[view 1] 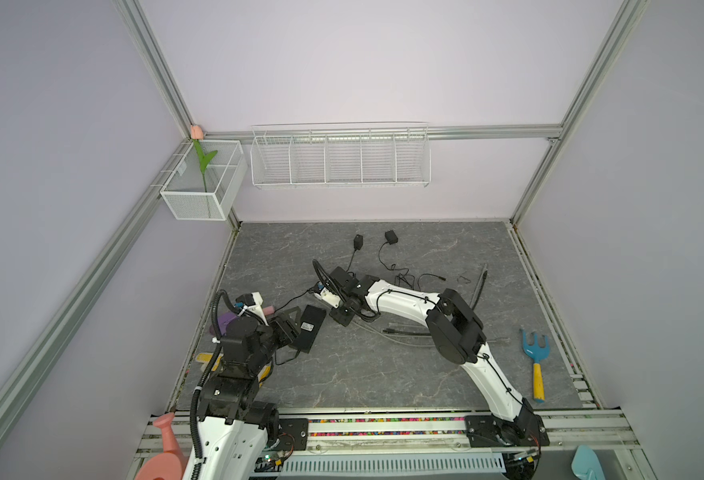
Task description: Insert the plug into the switch port
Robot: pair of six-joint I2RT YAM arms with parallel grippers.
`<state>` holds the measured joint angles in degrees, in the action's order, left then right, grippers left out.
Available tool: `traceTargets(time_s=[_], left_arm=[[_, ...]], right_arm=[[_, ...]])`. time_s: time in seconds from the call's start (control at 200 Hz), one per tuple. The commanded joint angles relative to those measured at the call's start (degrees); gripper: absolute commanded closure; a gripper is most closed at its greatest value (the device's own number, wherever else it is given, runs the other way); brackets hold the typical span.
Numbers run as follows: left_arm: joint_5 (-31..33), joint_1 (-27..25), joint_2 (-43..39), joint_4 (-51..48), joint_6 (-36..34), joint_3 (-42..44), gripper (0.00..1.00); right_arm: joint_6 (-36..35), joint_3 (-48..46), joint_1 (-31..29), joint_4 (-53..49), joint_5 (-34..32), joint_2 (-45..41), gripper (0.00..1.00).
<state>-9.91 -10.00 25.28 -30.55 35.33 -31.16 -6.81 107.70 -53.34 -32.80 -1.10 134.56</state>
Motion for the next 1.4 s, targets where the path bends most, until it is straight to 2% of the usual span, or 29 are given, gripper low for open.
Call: traceTargets(time_s=[0.0,0.125,0.27,0.445,0.56,0.675,0.865,1.09,1.395], left_arm=[[-2.8,0.4,0.3,0.0,-0.1,-2.2,0.32],[-7.6,0.4,0.8,3.7,0.4,-1.3,0.32],[-10.3,0.4,0.4,7.4,3.0,-0.3,0.32],[-17.6,-0.8,1.8,18.4,10.9,3.7,0.33],[-15.4,-5.1,1.6,20.7,12.3,4.7,0.33],[-13.6,-9.7,2.4,26.5,15.2,7.2,0.32],[-14.3,-12.4,8.6,33.6,16.6,8.7,0.32],[-11.0,-16.2,13.1,34.9,15.3,8.5,0.33],[-10.1,-16.9,16.2,37.0,15.3,9.2,0.34]], right_arm=[[-0.2,-2.0,1.4,-2.0,-2.8,-4.2,0.93],[-1.6,-6.3,1.4,-1.0,-6.7,-11.9,0.93],[-1.7,-14.1,1.3,0.0,-10.3,-21.2,0.94],[0.1,-26.2,0.9,3.7,-9.9,-33.1,0.94],[1.1,-33.9,0.2,6.7,-4.5,-39.4,0.93],[1.8,-38.7,-0.8,8.8,-2.1,-43.9,0.94],[3.0,-42.4,-2.8,9.8,-2.7,-47.9,0.94],[4.3,-43.9,-5.7,10.6,-4.9,-50.2,0.94],[5.2,-44.9,-8.8,11.9,-6.2,-52.6,0.93]])
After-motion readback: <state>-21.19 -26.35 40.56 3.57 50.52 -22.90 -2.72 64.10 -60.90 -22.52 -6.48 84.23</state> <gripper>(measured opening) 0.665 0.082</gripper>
